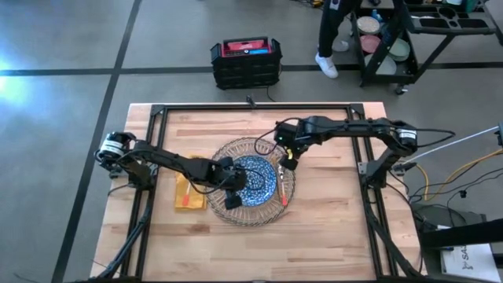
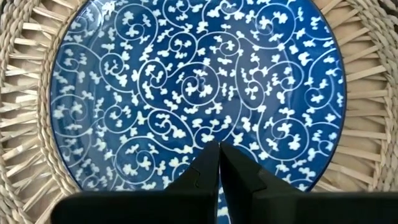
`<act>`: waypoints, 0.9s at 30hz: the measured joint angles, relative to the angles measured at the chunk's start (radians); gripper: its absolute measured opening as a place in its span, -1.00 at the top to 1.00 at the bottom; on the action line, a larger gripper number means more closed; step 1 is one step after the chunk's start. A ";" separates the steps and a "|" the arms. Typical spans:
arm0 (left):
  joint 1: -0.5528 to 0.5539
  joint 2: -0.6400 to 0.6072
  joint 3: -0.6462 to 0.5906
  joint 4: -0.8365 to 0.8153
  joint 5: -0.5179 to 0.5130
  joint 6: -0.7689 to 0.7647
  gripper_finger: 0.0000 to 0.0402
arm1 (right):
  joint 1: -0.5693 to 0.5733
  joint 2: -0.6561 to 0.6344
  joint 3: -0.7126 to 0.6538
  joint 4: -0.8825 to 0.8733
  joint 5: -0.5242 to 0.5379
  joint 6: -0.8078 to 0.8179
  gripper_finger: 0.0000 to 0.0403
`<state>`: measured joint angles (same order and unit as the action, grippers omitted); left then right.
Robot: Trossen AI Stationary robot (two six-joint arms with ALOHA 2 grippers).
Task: Set table place
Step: Return to Home Position
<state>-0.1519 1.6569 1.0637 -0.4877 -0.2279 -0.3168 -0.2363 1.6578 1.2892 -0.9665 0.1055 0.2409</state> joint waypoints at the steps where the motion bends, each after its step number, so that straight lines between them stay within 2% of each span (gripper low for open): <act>1: -0.001 0.000 0.000 0.000 0.000 -0.002 1.00 | 0.000 -0.010 0.000 -0.009 0.007 0.003 0.71; 4: -0.004 0.000 0.000 -0.001 -0.023 -0.005 1.00 | 0.011 -0.048 0.010 -0.061 0.082 0.003 0.63; 7: -0.016 -0.002 0.000 -0.001 -0.093 0.043 1.00 | 0.032 -0.115 0.014 -0.127 0.187 0.050 0.56; 10: -0.043 -0.029 -0.002 0.025 -0.168 0.107 1.00 | 0.061 -0.206 0.014 -0.165 0.231 0.085 0.50; 18: -0.123 -0.262 -0.037 0.086 -0.250 0.166 1.00 | 0.166 -0.522 0.012 -0.212 0.263 0.072 0.42; 20: -0.179 -0.354 -0.077 0.091 -0.335 0.170 1.00 | 0.208 -0.607 -0.004 -0.230 0.264 0.101 0.41; 25: -0.397 -0.574 -0.234 0.121 -0.696 0.161 1.00 | 0.330 -0.801 -0.103 -0.230 0.319 0.231 0.43; 27: -0.494 -0.658 -0.302 0.152 -0.777 0.127 1.00 | 0.392 -0.872 -0.156 -0.204 0.316 0.276 0.45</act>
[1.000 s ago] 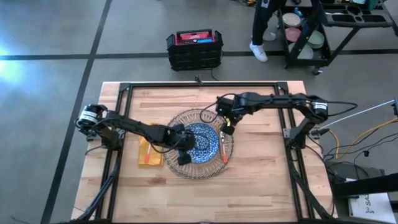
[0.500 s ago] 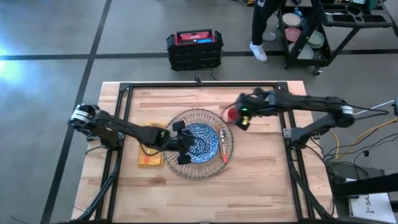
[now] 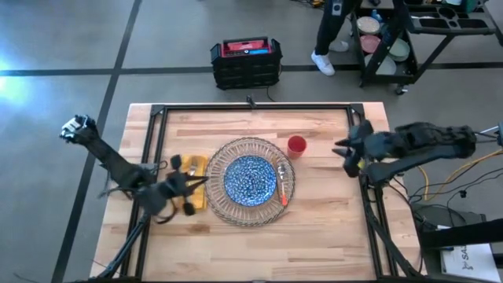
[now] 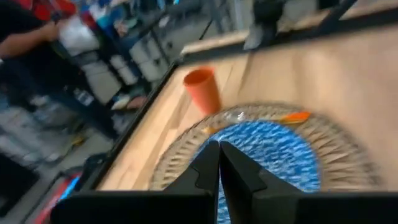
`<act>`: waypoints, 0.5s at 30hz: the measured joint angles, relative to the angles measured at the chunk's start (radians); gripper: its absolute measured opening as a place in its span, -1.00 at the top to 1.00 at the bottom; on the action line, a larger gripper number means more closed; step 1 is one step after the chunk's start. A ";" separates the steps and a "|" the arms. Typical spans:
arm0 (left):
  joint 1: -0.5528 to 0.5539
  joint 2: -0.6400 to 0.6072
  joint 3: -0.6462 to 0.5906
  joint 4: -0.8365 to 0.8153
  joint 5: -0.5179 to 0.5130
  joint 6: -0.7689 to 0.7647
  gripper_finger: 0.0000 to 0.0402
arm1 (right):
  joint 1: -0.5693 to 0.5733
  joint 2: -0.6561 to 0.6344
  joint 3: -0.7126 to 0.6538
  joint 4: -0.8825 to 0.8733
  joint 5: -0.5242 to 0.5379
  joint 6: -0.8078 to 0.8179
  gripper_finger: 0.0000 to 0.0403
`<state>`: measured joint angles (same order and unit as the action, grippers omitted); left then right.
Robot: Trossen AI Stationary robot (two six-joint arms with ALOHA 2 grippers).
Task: Set table place
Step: Return to Home Position
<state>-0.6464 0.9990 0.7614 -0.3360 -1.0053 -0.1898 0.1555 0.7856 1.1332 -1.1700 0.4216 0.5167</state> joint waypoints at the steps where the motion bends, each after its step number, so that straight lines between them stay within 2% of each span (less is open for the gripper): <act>1: -0.043 -0.039 -0.035 0.013 -0.022 -0.017 1.00 | 0.034 -0.034 -0.033 0.043 -0.001 0.013 0.46; 4: -0.128 -0.127 -0.139 0.108 -0.038 -0.036 1.00 | 0.138 -0.124 -0.156 0.240 0.014 -0.007 0.50; 8: -0.143 -0.202 -0.269 0.221 -0.035 -0.030 1.00 | 0.241 -0.221 -0.334 0.497 0.105 -0.110 0.54; 12: -0.136 -0.251 -0.389 0.353 -0.030 -0.016 1.00 | 0.279 -0.264 -0.479 0.679 0.139 -0.173 0.58; 15: -0.135 -0.289 -0.454 0.477 0.003 0.057 1.00 | 0.282 -0.264 -0.575 0.846 0.133 -0.211 0.60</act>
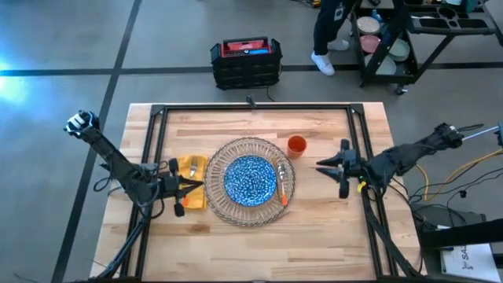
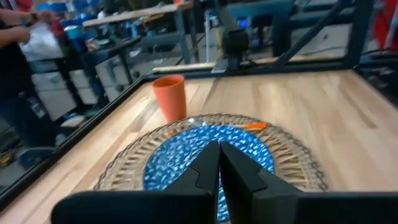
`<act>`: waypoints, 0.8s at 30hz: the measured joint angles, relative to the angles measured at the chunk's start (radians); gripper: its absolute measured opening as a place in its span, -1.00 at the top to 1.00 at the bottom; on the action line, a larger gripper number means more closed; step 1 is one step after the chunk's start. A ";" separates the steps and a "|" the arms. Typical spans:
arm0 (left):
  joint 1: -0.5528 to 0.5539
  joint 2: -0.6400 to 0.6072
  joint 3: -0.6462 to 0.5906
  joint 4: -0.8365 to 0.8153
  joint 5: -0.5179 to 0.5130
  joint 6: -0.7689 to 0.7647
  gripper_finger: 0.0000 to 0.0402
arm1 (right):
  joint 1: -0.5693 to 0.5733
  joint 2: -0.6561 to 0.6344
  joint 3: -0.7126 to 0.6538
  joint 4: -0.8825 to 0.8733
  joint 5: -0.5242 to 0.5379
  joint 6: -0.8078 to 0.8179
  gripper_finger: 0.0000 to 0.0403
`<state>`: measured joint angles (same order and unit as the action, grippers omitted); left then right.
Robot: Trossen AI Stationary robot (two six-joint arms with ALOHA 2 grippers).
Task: Set table place
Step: Return to Home Position
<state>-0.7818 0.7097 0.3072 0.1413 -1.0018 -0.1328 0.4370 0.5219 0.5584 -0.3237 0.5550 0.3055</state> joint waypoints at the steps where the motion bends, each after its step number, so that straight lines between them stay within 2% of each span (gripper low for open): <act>1: 0.002 -0.012 -0.020 0.044 0.008 0.029 1.00 | 0.000 0.006 -0.033 0.077 -0.005 -0.022 0.60; 5: 0.033 -0.061 -0.084 0.223 0.082 0.149 1.00 | 0.000 0.061 -0.167 0.456 -0.021 -0.162 0.58; 10: 0.128 -0.109 -0.131 0.288 0.225 0.179 1.00 | 0.000 0.151 -0.274 0.800 -0.083 -0.228 0.53; 13: 0.215 -0.117 -0.153 0.288 0.342 0.147 1.00 | -0.001 0.212 -0.306 0.851 -0.091 -0.198 0.49; 17: 0.357 -0.102 -0.173 0.317 0.566 0.112 1.00 | -0.003 0.297 -0.311 0.859 -0.089 -0.141 0.47; 24: 0.601 0.020 -0.233 0.558 0.929 0.094 1.00 | -0.003 0.470 -0.226 0.864 -0.087 -0.144 0.51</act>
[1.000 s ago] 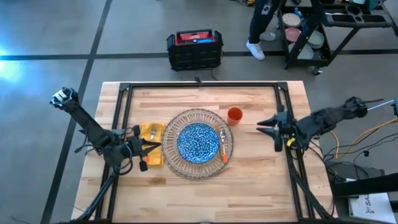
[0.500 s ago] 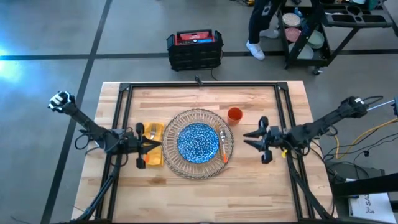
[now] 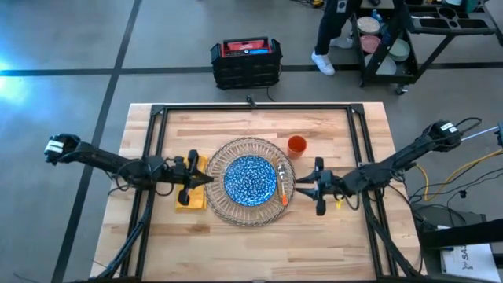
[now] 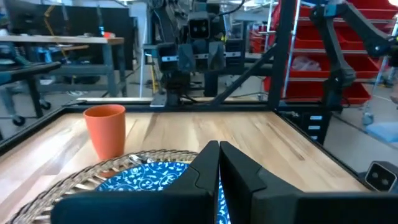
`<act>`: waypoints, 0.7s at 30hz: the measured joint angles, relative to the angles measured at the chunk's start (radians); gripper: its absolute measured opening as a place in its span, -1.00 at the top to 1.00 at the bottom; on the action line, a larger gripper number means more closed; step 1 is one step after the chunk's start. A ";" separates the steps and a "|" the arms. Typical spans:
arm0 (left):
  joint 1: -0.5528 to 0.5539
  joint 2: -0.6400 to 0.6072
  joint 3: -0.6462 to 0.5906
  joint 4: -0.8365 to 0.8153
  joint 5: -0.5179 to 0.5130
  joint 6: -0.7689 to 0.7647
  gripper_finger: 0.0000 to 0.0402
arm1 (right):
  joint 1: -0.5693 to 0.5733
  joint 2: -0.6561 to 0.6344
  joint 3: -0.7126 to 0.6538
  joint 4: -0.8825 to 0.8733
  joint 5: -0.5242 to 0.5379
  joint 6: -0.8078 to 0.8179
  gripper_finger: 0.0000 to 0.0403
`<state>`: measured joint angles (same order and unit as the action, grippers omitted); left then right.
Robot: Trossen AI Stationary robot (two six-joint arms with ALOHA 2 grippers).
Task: Set table place
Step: Return to Home Position
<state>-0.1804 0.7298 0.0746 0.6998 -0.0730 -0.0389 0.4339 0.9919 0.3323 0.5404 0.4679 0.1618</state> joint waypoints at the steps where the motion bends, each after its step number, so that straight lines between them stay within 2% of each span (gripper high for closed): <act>1: 0.022 0.023 0.000 0.022 0.028 -0.001 1.00 | 0.000 0.020 0.012 -0.002 0.000 -0.018 0.53; 7: 0.070 0.119 -0.004 0.124 0.019 -0.015 1.00 | 0.000 0.062 0.023 -0.036 0.004 -0.094 0.65; 11: 0.089 0.112 -0.011 0.066 0.010 -0.047 1.00 | 0.000 0.023 -0.030 -0.040 0.005 -0.049 0.75; 14: 0.099 0.052 -0.012 -0.018 0.005 -0.090 1.00 | 0.000 -0.035 -0.065 -0.040 0.006 -0.037 0.81; 18: 0.098 -0.082 -0.010 -0.056 0.006 -0.065 1.00 | 0.000 -0.147 -0.087 -0.100 0.006 -0.052 0.86; 21: 0.099 -0.208 0.029 -0.227 0.006 -0.039 1.00 | 0.000 -0.254 -0.088 -0.190 0.006 -0.071 0.86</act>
<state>-0.0818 0.5217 0.1033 0.4724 -0.0675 -0.0782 0.4339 0.7376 0.2447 0.3507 0.4744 0.0904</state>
